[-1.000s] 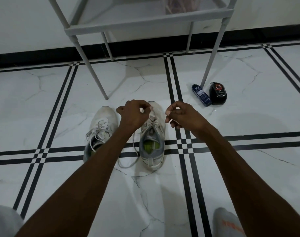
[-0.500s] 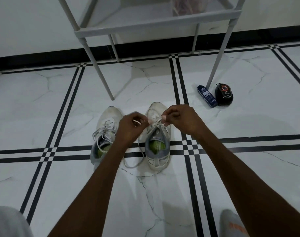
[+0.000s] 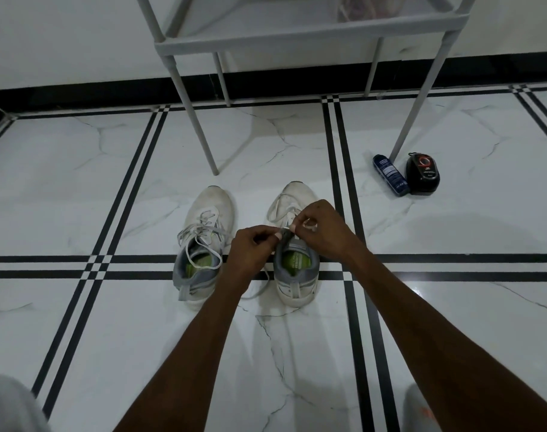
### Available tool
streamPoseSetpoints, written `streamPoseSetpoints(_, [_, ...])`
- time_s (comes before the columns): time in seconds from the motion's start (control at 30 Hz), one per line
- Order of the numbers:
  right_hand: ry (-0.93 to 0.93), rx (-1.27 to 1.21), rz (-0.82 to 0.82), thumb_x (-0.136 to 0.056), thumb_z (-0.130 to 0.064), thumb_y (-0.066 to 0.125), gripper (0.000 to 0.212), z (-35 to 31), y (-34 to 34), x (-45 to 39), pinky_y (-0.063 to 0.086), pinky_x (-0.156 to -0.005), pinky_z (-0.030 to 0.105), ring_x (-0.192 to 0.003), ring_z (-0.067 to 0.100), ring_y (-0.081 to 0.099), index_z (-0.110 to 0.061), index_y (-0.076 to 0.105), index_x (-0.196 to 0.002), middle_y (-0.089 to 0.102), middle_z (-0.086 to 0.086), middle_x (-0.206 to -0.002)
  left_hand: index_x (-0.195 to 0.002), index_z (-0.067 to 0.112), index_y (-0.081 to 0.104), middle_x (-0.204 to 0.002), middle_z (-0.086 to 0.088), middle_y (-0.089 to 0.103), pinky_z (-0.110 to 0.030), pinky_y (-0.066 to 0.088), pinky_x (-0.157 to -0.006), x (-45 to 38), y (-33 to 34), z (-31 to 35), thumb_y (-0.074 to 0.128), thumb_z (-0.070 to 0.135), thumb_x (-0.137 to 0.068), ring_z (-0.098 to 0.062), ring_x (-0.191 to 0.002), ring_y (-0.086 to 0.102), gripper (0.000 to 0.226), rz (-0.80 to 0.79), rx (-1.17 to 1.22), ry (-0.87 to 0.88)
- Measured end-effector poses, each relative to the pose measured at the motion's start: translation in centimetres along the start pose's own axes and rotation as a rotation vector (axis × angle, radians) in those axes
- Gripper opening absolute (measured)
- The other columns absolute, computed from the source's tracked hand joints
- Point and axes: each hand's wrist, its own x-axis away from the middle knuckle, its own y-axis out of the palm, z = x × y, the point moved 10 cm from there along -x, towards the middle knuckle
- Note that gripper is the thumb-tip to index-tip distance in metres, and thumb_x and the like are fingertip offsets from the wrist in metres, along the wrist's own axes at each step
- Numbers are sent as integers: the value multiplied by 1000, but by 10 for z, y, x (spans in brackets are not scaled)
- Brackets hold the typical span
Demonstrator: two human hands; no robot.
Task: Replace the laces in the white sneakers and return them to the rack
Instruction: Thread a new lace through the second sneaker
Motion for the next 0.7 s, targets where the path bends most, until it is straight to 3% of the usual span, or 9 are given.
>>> streamPoseSetpoints(0.1, [11,21,-17,-87,-15,72,11,3,5,2,43,-80,15,-93,9,54,-5,76,-88,58,-4,-91,-106,5,76,-97,-13,76,-40,64,-67,1,2,-6,66,13,-97,-30,-91,74,15,-9,86,-59])
streamPoseSetpoints(0.33, [0,103,29,-85,-15,72,6,5,15,6,48,-88,27,-98,17,57,-10,73,-83,56,9,-107,-107,4,76,-99,-15,76,-46,63,-75,1,3,-9,67,13,-96,-31,-92,74,16,-19,116,-68])
streamPoseSetpoints(0.4, [7,105,55,-86,-16,72,8,6,16,7,48,-89,29,-99,19,57,-9,72,-83,56,9,-108,-106,6,77,-97,-14,77,-42,63,-75,0,3,-7,66,15,-97,-27,-92,74,17,-22,91,-37])
streamPoseSetpoints(0.47, [42,63,91,-87,-20,73,13,10,14,7,43,-86,19,-96,14,56,-8,74,-85,57,6,-103,-105,3,76,-97,-15,76,-33,61,-73,-1,2,-6,64,16,-99,-23,-89,74,19,-24,107,-14])
streamPoseSetpoints(0.57, [98,-49,137,-83,-24,80,16,9,8,11,38,-68,10,-76,-1,53,-8,78,-80,59,-8,-80,-106,-1,72,-94,-16,74,-31,59,-67,0,3,-13,65,15,-98,-20,-82,72,19,-13,146,-52])
streamPoseSetpoints(0.63, [116,-90,256,-76,-22,85,14,6,-2,17,40,-71,9,-82,-5,52,-13,74,-80,58,-6,-90,-104,-1,71,-95,-17,73,-31,59,-63,-1,1,-15,68,14,-96,-21,-81,71,17,41,125,-72])
streamPoseSetpoints(0.7, [139,-44,404,-70,-23,88,23,5,-17,25,37,-75,5,-92,3,48,-18,68,-80,51,-2,-102,-101,1,72,-98,-17,74,-32,62,-66,-5,1,-16,68,15,-95,-27,-86,72,15,91,92,-70])
